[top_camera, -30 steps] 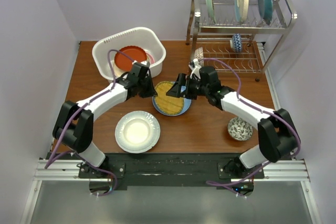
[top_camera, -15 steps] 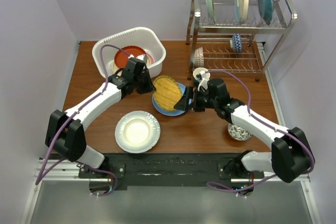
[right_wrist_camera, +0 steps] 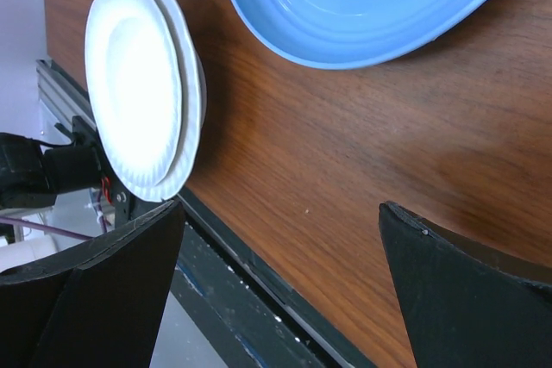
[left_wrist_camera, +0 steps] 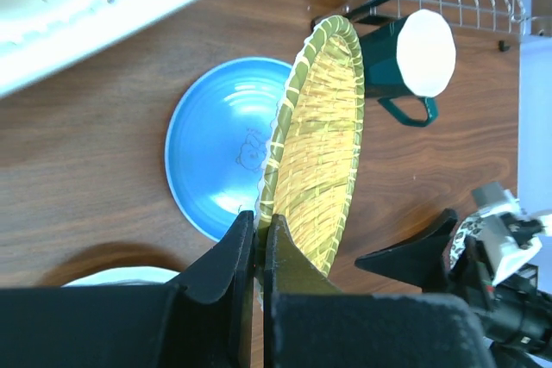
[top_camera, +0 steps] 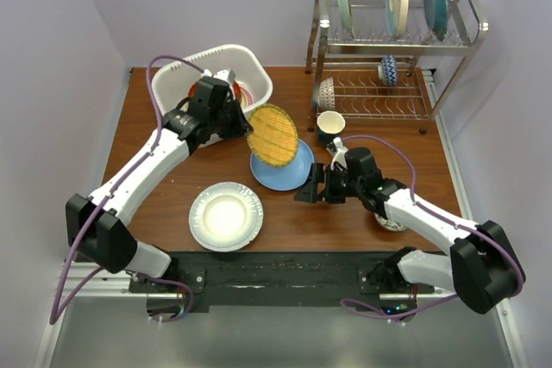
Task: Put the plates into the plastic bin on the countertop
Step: Pick up the plate at the center of the board, then place the plate in the plastic bin.
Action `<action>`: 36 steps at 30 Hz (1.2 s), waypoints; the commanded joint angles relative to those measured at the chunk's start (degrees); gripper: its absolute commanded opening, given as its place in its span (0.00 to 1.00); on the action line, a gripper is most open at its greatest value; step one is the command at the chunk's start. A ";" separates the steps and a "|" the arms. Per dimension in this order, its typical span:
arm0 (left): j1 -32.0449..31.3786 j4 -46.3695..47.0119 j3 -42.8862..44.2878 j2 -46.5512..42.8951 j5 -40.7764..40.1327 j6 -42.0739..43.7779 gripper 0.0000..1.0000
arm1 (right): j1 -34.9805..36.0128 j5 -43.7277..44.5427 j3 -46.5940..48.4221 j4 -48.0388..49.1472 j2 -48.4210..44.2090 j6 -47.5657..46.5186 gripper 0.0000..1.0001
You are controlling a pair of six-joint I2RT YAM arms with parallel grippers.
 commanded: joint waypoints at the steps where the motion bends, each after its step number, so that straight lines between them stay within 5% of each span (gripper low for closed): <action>1: 3.86 -0.25 6.04 -2.39 1.58 1.94 0.00 | 0.13 -0.80 -0.32 0.96 0.68 -0.90 0.99; 17: 25.03 5.89 7.45 -0.10 16.60 -2.44 0.00 | 0.13 -0.63 -0.50 0.26 2.87 -2.13 0.99; 36: 32.95 13.63 9.21 10.36 20.74 -8.08 0.00 | 0.13 -0.28 -0.06 -0.89 4.81 -3.62 0.99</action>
